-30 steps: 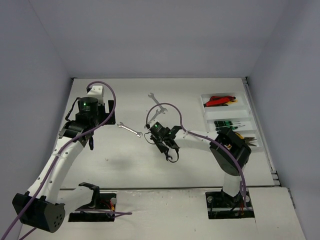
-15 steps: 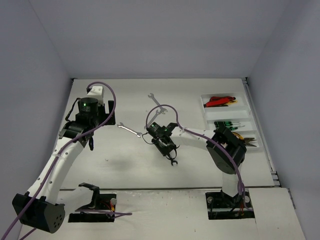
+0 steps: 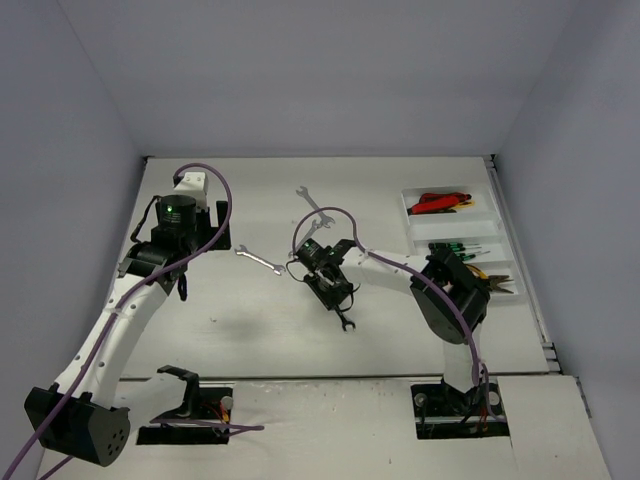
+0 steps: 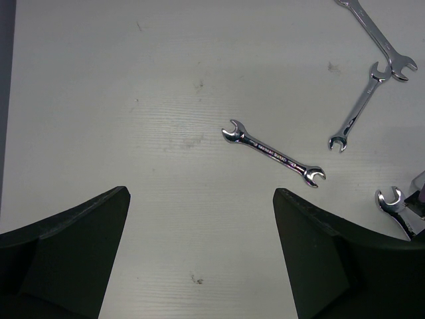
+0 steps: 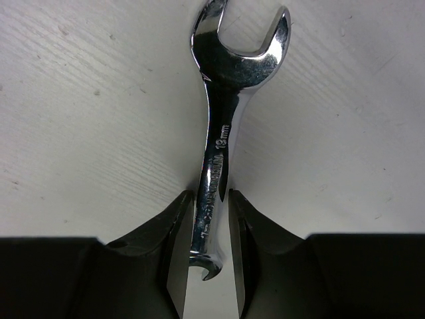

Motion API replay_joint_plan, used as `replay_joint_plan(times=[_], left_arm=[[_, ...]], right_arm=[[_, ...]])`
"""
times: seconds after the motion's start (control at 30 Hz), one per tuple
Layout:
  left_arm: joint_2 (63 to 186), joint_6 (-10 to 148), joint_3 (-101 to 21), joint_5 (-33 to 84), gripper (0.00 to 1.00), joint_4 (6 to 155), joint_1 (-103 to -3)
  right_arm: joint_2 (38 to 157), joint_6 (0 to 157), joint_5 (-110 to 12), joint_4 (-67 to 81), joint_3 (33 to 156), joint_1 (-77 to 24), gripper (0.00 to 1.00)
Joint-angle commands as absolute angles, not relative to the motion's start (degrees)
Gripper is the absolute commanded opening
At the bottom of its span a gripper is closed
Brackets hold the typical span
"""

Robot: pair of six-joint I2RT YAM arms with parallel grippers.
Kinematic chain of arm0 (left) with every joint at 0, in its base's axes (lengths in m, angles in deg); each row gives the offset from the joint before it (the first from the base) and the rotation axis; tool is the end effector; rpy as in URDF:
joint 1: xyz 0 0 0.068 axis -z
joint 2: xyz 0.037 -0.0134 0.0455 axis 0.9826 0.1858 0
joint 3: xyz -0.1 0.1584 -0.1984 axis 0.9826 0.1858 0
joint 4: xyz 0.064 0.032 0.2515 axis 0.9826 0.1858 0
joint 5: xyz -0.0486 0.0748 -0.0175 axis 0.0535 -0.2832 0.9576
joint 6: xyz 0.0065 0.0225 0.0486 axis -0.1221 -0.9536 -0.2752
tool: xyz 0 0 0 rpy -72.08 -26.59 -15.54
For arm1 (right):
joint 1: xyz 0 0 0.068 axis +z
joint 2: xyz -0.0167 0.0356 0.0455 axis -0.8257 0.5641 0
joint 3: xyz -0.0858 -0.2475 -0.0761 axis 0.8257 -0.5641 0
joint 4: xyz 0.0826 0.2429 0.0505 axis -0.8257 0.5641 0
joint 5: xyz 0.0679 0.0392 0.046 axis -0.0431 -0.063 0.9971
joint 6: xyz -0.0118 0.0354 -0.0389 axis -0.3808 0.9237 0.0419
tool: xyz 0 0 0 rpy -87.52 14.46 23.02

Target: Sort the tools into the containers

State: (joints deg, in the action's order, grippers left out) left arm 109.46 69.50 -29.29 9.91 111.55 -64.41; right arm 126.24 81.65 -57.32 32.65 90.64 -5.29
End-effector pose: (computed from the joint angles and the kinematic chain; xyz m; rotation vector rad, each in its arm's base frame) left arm 0.2250 -0.0551 0.3540 -0.0338 2.0669 -0.1601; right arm 0.2469 0.2975 0.1612 -0.9419 2.5575 0.3034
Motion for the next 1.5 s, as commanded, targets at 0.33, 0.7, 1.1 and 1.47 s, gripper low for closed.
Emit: replay_joint_plan(times=[0.33,0.7,1.1,1.47], left_arm=[[108.47,69.02,-30.5,9.1,0.87,109.71,-64.26],[108.74,69.09,-30.53,9.11,0.87,109.71,-64.26],[108.67,69.01,-30.5,8.95,0.87,109.71,-64.26],[108.38,69.09,-30.5,8.94,0.87,109.71,-64.35]], right_arm=[[128.66,82.33,-57.63,32.41,92.88,-7.67,0.25],[131.32,82.15,-55.26,31.74,92.48,-7.73,0.11],[125.18,86.7,-59.64,31.56,98.62,-15.55,0.0],[119.07,95.84,-53.44,26.31,100.0,-34.44,0.0]])
